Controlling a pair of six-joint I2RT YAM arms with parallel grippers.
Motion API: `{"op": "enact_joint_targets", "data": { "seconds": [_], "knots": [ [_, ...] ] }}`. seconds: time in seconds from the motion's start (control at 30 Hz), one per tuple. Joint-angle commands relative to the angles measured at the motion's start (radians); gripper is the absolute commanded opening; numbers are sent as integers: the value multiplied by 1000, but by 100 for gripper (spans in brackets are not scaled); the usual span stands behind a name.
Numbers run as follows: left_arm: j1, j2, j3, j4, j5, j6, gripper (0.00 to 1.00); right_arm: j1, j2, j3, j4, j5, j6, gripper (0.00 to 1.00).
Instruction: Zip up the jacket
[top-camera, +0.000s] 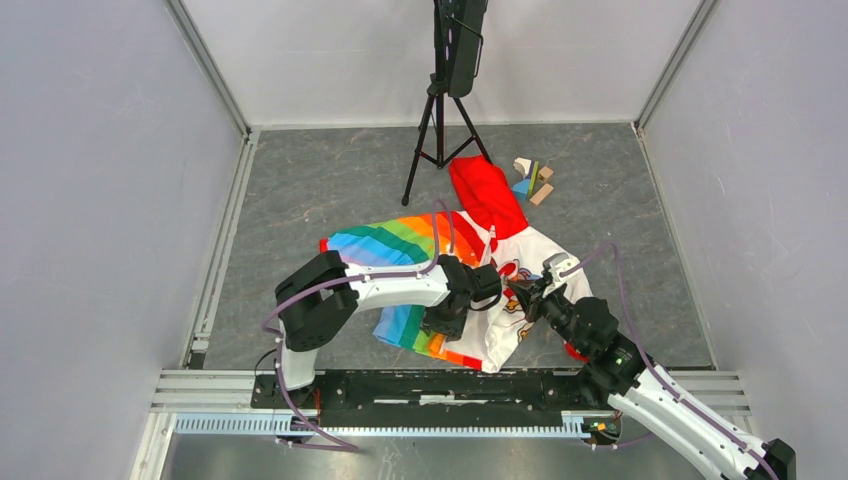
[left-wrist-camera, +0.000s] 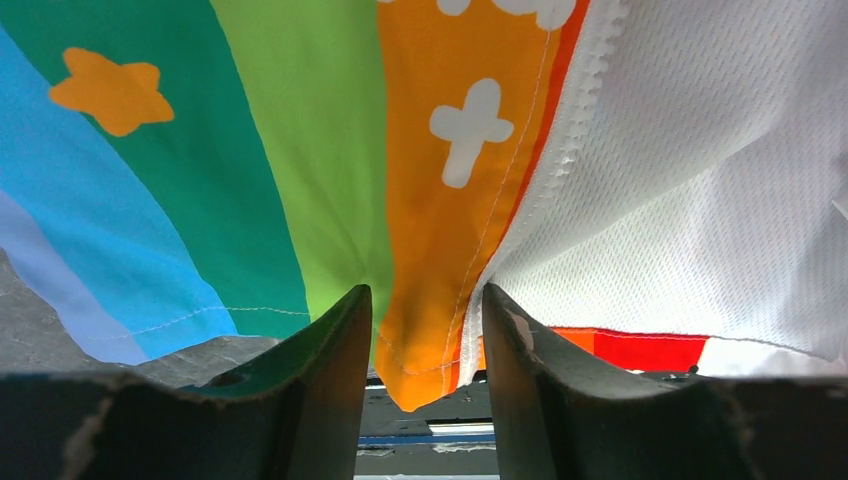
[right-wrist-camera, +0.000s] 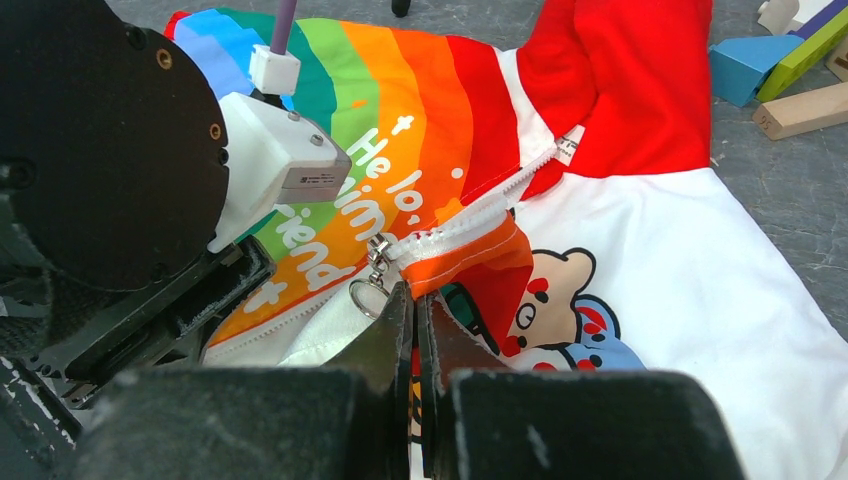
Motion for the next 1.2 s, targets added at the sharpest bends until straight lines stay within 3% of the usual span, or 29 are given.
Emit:
{"op": "enact_joint_targets", "data": {
  "seconds": [0.0, 0.2, 0.8, 0.93, 1.03, 1.17],
  "knots": [
    [7, -34, 0, -9, -26, -2, 50, -2, -1, -2, 29, -9, 4, 0],
    [7, -29, 11, -10, -17, 7, 41, -2, -1, -2, 31, -13, 2, 0],
    [14, -116, -30, 29, -11, 12, 24, -2, 30, 15, 20, -27, -2, 1],
    [18, -136, -63, 60, 4, 26, 16, -2, 40, 14, 22, -32, 1, 0],
    [36, -169, -109, 132, 51, 80, 4, -2, 48, 10, 33, -59, 12, 0],
    [58, -252, -194, 278, 116, 196, 2, -3, 120, 39, 11, -127, 35, 0]
  ]
}}
